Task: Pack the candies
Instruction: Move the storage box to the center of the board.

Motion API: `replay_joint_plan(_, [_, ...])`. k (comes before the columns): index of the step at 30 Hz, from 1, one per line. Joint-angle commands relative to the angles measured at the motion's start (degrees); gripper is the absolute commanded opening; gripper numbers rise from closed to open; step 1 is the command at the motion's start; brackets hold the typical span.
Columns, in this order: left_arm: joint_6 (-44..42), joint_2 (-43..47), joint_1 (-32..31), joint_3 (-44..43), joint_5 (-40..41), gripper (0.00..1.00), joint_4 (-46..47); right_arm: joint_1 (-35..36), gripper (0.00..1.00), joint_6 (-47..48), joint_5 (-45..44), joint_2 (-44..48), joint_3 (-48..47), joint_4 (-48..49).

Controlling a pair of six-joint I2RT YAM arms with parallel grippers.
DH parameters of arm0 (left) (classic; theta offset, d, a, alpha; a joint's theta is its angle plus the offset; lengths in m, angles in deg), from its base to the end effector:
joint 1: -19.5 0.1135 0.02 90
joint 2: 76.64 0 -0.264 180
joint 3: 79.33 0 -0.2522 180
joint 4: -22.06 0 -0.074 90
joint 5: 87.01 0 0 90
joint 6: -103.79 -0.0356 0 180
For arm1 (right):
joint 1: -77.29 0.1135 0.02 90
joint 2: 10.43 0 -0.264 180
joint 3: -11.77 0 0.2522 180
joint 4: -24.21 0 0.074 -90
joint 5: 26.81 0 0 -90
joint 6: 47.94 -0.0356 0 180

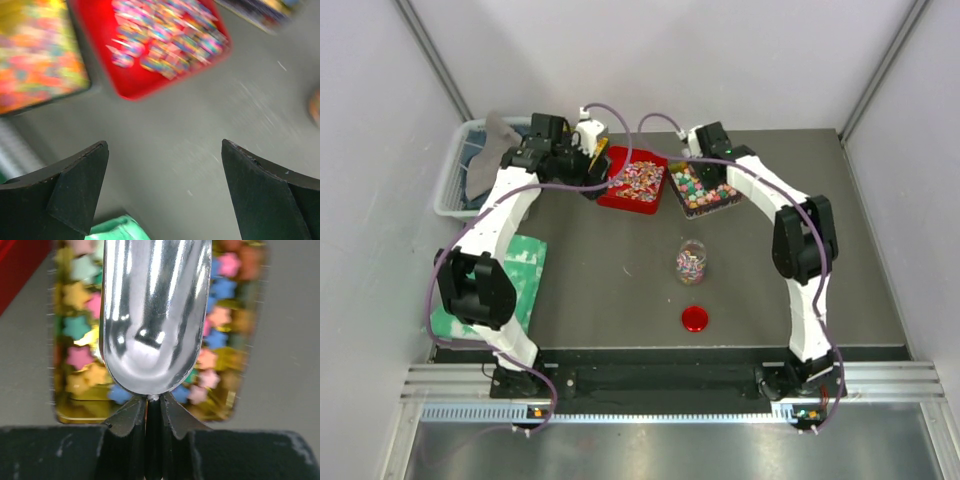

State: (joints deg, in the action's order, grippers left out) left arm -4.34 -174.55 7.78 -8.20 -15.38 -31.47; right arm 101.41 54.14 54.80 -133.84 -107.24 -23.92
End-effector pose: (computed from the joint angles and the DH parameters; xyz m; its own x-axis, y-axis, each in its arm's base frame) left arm 0.3730 -0.0888 0.3500 -0.4988 0.4051 -0.7662 0.6053 0.7956 0.0266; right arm 0.4432 0.1927 0.2278 -0.6407 -0.5137 -0.5706 -0.4677 0.8505 -0.2406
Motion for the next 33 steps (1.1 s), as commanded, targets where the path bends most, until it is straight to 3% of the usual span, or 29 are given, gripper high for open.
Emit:
replay_joint_plan(1, [-10.24, 3.95, -0.31, 2.82, -12.82, 0.99, -9.79, -4.60, 0.00, -2.06, -2.34, 7.13, 0.39, 1.06])
replay_joint_plan(7, [-16.76, 3.52, -3.56, 9.41, -11.87, 0.98, -11.91, -8.03, 0.00, -2.49, -1.99, 9.94, 2.25, 1.68])
replay_joint_plan(14, [-14.22, -5.08, -10.24, 14.34, -1.68, 0.98, -1.03, -8.91, 0.00, -0.66, 0.47, 15.39, 1.54, 0.18])
replay_joint_plan(23, [-12.46, -21.34, -10.51, 1.69, 3.08, 0.99, 2.94, -11.46, 0.00, 1.37, 3.37, 22.69, 3.65, -2.37])
replay_joint_plan(33, [-10.44, -33.21, -10.60, -12.88, 8.70, 0.99, 5.05, -12.43, 0.00, 2.34, 4.43, 28.14, 7.34, -3.42])
